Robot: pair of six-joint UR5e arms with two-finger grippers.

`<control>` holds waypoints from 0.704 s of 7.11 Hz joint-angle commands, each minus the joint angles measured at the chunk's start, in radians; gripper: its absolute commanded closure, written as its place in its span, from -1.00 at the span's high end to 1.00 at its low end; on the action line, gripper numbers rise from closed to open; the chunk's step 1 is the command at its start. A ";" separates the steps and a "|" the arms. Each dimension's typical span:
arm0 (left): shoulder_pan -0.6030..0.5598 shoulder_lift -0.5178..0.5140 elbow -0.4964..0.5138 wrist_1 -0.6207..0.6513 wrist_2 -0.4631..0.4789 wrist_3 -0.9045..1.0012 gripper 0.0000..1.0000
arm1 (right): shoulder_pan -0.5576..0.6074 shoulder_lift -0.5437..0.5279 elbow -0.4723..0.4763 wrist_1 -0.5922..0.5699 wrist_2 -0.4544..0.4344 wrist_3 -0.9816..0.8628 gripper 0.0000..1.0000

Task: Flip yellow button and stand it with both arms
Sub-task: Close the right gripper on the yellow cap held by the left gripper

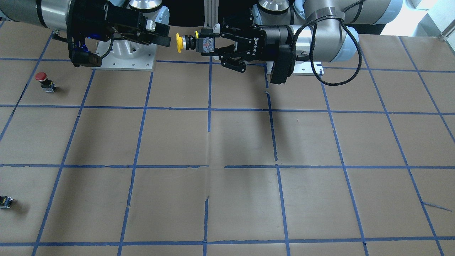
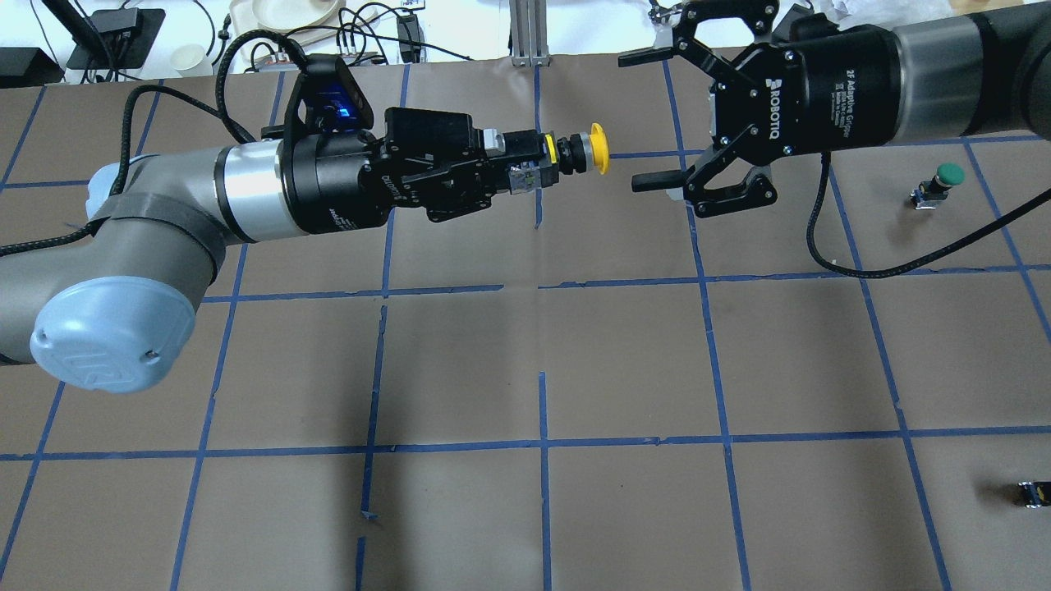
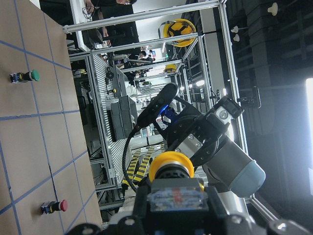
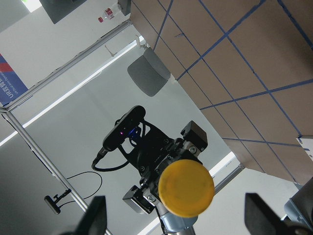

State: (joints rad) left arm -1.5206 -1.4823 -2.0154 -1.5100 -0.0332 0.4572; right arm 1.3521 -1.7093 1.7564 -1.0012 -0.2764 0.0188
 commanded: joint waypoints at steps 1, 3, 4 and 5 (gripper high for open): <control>-0.001 0.000 0.000 0.002 -0.001 0.000 -0.69 | 0.013 -0.004 0.009 0.033 0.000 0.000 0.99; -0.001 -0.001 0.000 0.004 -0.011 0.005 -0.69 | 0.015 0.000 0.009 0.029 0.002 0.000 0.99; -0.001 0.000 0.000 0.004 -0.011 0.005 -0.69 | 0.015 0.002 0.009 0.027 0.003 0.000 0.98; -0.003 0.000 0.000 0.004 -0.011 0.003 -0.69 | 0.015 0.000 0.011 0.026 0.003 -0.005 0.85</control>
State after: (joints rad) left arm -1.5222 -1.4822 -2.0156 -1.5066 -0.0440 0.4609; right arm 1.3665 -1.7087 1.7661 -0.9737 -0.2735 0.0173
